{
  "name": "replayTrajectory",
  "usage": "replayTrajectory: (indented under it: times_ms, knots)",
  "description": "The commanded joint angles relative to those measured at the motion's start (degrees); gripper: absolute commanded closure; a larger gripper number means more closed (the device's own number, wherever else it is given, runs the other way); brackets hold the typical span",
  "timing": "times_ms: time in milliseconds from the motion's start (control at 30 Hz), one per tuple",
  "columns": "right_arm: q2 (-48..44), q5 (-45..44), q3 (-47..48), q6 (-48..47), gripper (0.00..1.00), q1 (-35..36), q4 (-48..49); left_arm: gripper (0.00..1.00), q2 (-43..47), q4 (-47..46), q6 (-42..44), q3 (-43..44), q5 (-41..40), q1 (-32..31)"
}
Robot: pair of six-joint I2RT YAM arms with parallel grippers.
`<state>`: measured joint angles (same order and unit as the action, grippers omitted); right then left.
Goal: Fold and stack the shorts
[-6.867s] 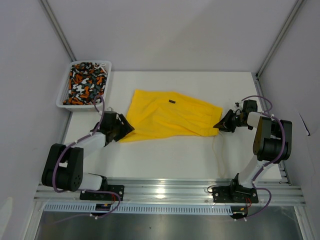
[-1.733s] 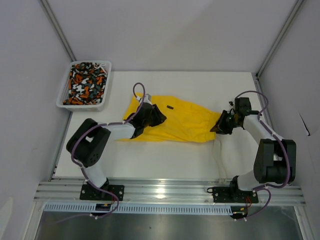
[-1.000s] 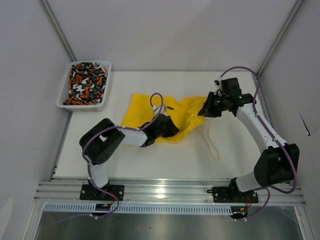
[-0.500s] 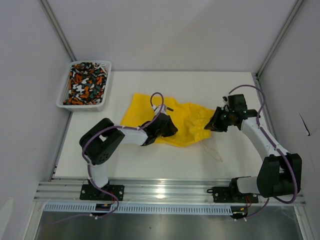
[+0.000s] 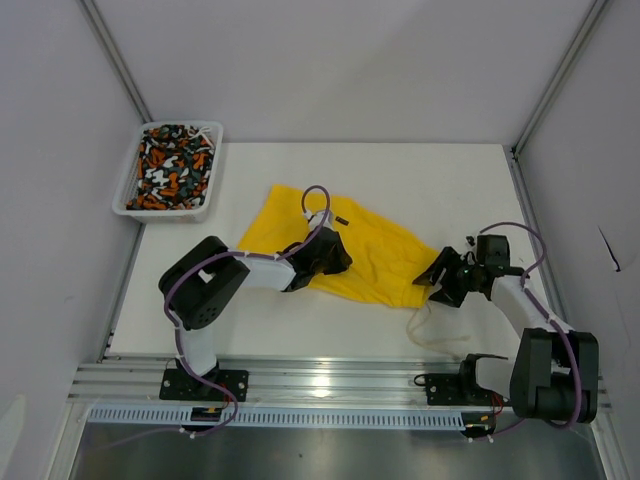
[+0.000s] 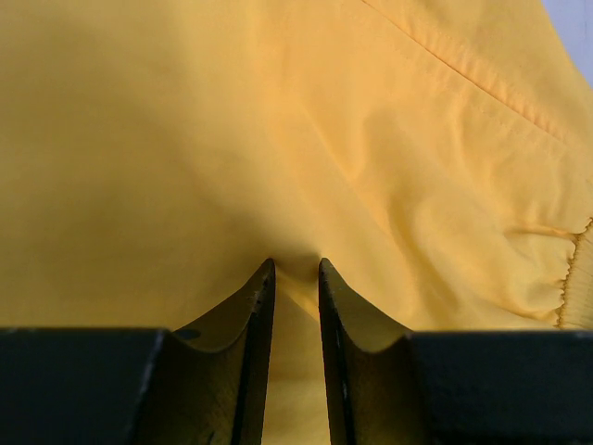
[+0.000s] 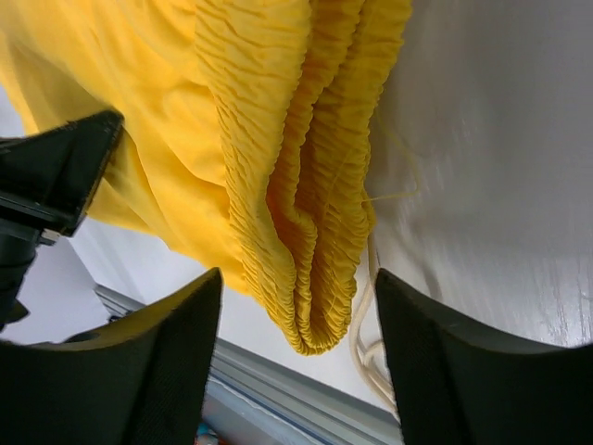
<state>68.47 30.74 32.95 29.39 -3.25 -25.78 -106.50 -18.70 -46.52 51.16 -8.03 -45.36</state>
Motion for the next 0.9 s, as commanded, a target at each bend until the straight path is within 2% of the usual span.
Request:
replayTrajectory:
  times_ms: [0, 200, 467, 733, 867]
  knots:
    - [0.52, 4.06, -1.30, 1.46, 0.28, -1.94, 6.70, 0.72, 1.73, -0.55, 1.70, 1.84, -1.55, -0.08]
    - [5.35, 6.61, -3.33, 1.20, 0.23, -5.10, 11.19, 0.72, 1.65, -0.46, 1.87, 1.75, -1.46, -0.08]
    - [10.44, 9.50, -6.14, 2.08, 0.15, -9.15, 23.22, 0.72, 1.64, -0.37, 2.14, 1.76, -1.37, -0.08]
    - [17.04, 13.29, -7.37, 7.78, 0.17, -9.24, 36.92, 0.72, 1.64, -0.46, 2.23, 1.84, -1.28, -0.08]
    - [20.30, 14.70, -8.69, 10.25, 0.21, -8.97, 42.56, 0.72, 1.47, -0.46, 2.23, 1.93, -1.20, -0.08]
